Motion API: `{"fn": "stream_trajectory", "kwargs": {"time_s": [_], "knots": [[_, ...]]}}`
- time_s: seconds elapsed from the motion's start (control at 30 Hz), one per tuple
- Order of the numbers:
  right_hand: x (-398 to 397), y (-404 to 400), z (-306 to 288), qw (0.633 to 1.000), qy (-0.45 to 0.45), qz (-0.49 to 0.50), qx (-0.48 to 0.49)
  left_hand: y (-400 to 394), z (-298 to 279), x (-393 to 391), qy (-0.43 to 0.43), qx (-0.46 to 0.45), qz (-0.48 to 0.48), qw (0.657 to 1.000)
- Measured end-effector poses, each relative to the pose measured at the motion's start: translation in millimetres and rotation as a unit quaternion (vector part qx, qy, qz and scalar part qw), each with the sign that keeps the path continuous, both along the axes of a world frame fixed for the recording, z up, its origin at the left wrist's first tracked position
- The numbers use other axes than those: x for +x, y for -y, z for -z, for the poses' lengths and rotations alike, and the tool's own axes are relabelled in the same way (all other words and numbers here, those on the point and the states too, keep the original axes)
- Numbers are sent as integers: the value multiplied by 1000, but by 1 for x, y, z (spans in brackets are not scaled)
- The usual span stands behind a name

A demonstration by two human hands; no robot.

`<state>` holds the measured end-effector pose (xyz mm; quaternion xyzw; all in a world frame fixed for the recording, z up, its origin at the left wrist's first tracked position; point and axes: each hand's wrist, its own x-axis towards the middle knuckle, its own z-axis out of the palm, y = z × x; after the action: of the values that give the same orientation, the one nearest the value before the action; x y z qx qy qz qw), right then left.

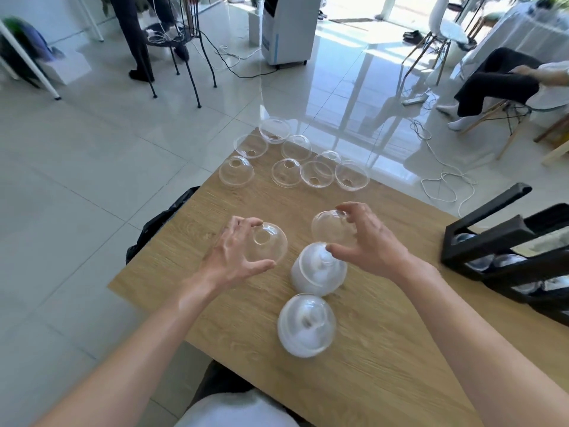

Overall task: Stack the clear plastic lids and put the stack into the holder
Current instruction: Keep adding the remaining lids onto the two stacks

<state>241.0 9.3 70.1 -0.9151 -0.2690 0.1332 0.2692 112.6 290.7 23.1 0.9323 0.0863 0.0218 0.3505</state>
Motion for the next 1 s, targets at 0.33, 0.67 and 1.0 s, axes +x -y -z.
{"fn": "stream_trajectory", "kwargs": {"time_s": [0.33, 0.67, 1.0], "knots": [[-29, -5, 12, 998, 15, -59, -20, 5, -13, -39, 1, 5, -38, 999], [-46, 7, 42, 998, -41, -46, 33, 25, -18, -66, 33, -43, -24, 998], [-55, 15, 48, 996, -61, -44, 45, 59, -34, -73, 41, -63, 76, 994]]}}
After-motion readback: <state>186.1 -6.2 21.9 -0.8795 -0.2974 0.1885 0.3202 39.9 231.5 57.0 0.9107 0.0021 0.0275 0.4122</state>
